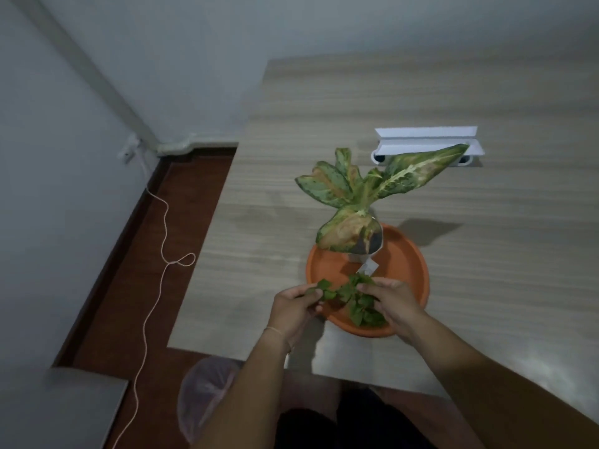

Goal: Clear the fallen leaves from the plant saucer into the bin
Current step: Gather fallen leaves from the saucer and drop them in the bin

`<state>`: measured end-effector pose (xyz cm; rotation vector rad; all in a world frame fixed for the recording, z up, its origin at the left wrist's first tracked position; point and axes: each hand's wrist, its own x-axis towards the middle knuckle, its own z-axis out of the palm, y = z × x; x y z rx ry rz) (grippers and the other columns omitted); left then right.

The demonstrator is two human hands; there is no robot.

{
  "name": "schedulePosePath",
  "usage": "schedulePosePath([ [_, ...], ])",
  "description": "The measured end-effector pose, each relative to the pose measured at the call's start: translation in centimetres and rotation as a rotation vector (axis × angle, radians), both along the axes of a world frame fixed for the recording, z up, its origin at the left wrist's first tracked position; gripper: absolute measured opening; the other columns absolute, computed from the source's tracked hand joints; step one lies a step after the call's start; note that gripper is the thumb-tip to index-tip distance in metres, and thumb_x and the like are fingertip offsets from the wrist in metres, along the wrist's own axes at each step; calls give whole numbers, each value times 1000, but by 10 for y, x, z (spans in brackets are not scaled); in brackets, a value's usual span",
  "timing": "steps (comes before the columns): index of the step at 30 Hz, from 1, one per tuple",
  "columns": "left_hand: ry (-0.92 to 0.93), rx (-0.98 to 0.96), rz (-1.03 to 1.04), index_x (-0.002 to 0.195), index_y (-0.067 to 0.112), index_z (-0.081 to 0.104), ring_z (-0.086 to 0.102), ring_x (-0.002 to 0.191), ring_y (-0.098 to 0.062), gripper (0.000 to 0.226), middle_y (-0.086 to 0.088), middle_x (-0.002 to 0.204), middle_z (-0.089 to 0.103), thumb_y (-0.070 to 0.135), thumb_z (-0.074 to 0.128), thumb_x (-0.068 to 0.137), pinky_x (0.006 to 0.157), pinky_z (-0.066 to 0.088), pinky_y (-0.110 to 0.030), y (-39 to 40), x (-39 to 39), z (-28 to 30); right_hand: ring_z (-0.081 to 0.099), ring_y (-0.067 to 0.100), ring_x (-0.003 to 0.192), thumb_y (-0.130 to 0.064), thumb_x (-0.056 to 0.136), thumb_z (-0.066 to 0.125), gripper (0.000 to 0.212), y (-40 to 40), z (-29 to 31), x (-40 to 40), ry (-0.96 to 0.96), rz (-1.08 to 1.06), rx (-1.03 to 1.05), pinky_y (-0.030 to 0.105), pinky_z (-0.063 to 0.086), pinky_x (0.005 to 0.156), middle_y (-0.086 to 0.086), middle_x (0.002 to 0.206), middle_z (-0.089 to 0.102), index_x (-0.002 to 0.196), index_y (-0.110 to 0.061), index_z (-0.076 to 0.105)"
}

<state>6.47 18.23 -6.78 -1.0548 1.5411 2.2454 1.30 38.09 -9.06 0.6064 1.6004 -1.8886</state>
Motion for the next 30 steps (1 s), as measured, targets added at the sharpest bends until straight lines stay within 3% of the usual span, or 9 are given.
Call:
schedulePosePath([
  [5, 25, 22, 112, 99, -6, 71, 59, 53, -14, 16, -15, 75, 73, -6, 65, 83, 52, 51, -20, -39, 30, 1, 71, 35, 100, -10, 74, 81, 19, -46, 6, 16, 47, 80, 0, 49, 50, 102, 17, 97, 77, 92, -6, 79],
  [9, 50, 36, 242, 98, -3, 71, 59, 51, -13, 15, -13, 73, 72, -4, 66, 83, 51, 52, -19, -91, 73, 5, 63, 34, 79, -8, 73, 81, 17, -105, 15, 35, 80, 146, -2, 42, 51, 77, 36, 98, 69, 88, -1, 78],
  [12, 76, 75, 384, 93, -3, 69, 61, 52, -12, 10, -14, 74, 70, -6, 63, 85, 52, 52, -19, -140, 117, 6, 64, 27, 66, 0, 76, 78, 19, -170, 23, 61, 87, 206, -18, 28, 54, 60, 29, 88, 70, 92, 8, 74],
  [15, 67, 83, 510, 100, -1, 70, 67, 62, -12, 15, -11, 78, 74, -3, 63, 87, 55, 54, -19, -194, 174, 0, 65, 29, 69, 1, 74, 78, 14, -248, 25, 102, 64, 304, -69, 31, 56, 63, 27, 84, 70, 87, 6, 75],
  [18, 68, 94, 633, 99, 1, 69, 69, 65, -13, 17, -8, 77, 77, -6, 59, 88, 56, 55, -19, -241, 232, -10, 65, 17, 55, 5, 77, 75, 6, -325, 20, 147, 44, 410, -94, 22, 54, 52, 14, 68, 72, 81, 1, 75],
  [22, 28, 76, 785, 103, -6, 65, 68, 62, -15, 20, -14, 81, 72, -10, 57, 86, 56, 57, -21, -296, 296, -33, 68, 24, 74, 5, 76, 75, 11, -401, 0, 198, -30, 482, -133, 33, 57, 77, 17, 83, 74, 85, 0, 76],
  [24, -20, 37, 790, 103, -6, 65, 68, 62, -15, 19, -15, 82, 72, -9, 59, 85, 57, 57, -22, -319, 320, -53, 68, 24, 77, 4, 78, 75, 11, -425, -17, 218, -46, 519, -111, 37, 55, 82, 17, 86, 74, 87, -1, 75],
  [28, -143, -26, 794, 86, 4, 72, 65, 59, -16, 13, -12, 72, 72, -6, 64, 84, 57, 56, -25, -348, 343, -115, 71, 26, 75, 1, 82, 73, 7, -456, -76, 241, -71, 652, -31, 34, 60, 72, 16, 83, 76, 87, -3, 76],
  [30, -194, -75, 764, 75, 11, 76, 64, 67, -23, 15, -17, 76, 70, -1, 69, 81, 64, 55, -31, -354, 347, -158, 70, 23, 69, 1, 82, 73, 7, -465, -119, 248, -40, 713, 64, 28, 57, 62, 10, 74, 75, 82, -6, 75],
])
